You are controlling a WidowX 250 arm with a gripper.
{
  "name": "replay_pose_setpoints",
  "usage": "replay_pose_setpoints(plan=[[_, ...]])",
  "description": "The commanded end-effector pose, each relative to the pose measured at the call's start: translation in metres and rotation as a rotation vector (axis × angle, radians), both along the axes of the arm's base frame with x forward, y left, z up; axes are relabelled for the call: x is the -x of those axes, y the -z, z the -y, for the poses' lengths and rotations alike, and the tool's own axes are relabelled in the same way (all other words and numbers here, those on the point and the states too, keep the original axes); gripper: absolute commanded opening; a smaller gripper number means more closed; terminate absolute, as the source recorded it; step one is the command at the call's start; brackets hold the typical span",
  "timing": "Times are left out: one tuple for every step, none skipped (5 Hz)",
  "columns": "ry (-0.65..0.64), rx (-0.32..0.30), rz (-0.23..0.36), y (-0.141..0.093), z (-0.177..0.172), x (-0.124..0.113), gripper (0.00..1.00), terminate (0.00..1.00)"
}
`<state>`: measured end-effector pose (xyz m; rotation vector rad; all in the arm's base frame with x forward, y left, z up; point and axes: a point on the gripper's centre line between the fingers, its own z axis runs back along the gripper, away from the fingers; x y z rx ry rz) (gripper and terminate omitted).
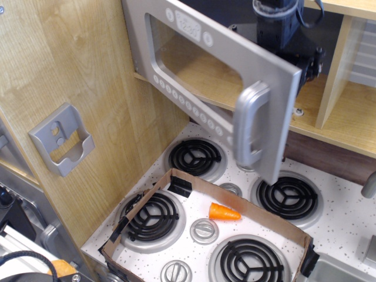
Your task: Open microwave
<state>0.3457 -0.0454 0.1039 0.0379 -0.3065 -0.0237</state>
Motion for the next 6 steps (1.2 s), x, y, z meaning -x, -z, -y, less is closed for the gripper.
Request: replay_pose_setpoints(plan=[[-0.107,-0.040,-0.026,-0.012,-0.011,0.042,1.00,0.00],[-0.135,-0.051,-0.019,0.003,-0.022,0.063,1.00,0.00],[-0.186,-0.013,-0.041,0.015,-0.037,0.082,1.00,0.00],[-0.241,-0.003,-0.045,0.024,-0.048,0.097,1.00,0.00],[-0.279,-0.009,-0.031,0.029,-0.058,0.105,1.00,0.00],[-0.322,0.002,-0.025,0.029,-0.062,0.109,1.00,0.00]])
